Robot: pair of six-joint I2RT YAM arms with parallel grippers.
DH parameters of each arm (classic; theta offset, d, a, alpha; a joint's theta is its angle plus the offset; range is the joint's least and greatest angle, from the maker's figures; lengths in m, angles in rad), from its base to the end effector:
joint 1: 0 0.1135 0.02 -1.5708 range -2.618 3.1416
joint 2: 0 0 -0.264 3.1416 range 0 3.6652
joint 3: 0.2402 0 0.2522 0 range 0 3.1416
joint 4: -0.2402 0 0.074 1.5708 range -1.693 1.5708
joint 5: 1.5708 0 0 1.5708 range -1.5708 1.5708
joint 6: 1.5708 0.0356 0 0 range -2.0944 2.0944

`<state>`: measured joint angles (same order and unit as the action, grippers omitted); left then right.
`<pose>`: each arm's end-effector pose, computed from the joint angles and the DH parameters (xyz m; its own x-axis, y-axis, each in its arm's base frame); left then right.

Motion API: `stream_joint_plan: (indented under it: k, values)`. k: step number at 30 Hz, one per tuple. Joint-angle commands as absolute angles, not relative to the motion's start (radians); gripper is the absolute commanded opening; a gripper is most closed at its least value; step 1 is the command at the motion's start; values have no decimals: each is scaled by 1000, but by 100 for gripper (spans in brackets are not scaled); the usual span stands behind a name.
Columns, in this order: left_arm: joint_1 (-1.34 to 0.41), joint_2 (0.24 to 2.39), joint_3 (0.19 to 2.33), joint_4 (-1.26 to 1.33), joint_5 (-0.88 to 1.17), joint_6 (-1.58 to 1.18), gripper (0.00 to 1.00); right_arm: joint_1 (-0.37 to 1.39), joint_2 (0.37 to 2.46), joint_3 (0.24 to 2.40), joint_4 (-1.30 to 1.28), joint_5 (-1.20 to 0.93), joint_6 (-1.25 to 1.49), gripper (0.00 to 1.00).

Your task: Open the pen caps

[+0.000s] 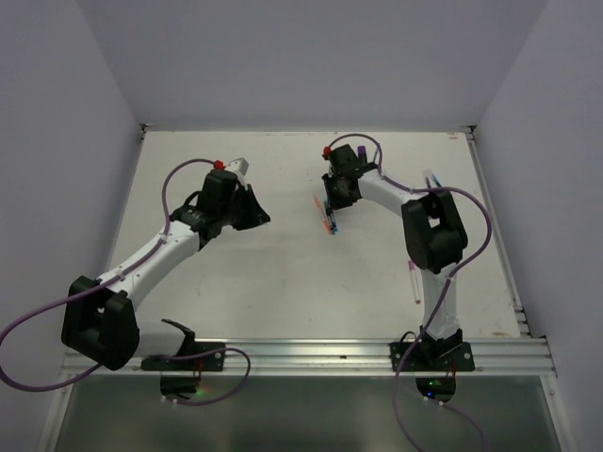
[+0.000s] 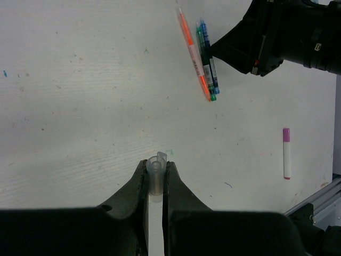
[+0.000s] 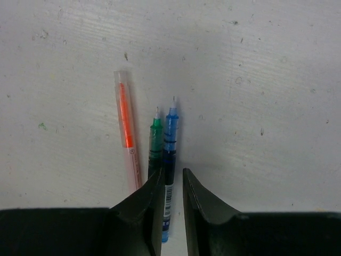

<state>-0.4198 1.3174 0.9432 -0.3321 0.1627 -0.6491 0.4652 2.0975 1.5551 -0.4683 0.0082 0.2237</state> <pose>0.2595 -0.1222 0.2645 -0.7833 -0.3036 -0.5425 0.0518 0.8377 -0.5436 0.4038 0.2024 0.1738 -0.8370 -0.1719 -0.5196 -0.2656 0.9577 0.1111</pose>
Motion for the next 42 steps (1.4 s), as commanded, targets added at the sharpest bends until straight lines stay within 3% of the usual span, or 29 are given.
stream_joint_plan:
  k: [1, 10, 20, 35, 42]
  values:
    - [-410, 1292, 937, -342, 175, -623, 0, 457, 2111, 1592, -448, -18, 236, 24]
    - [-407, 1314, 937, -345, 156, -624, 0, 454, 2073, 1566, -428, -28, 241, 24]
    - [-333, 1526, 1037, -486, -39, -635, 0, 463, 1769, 1489, -462, -45, 327, 25]
    - [-258, 1778, 1226, -563, -233, -508, 0, 474, 1496, 1373, -666, 130, 293, 61]
    - [-247, 1828, 1230, -558, -255, -500, 0, 474, 1434, 1309, -655, 126, 288, 64]
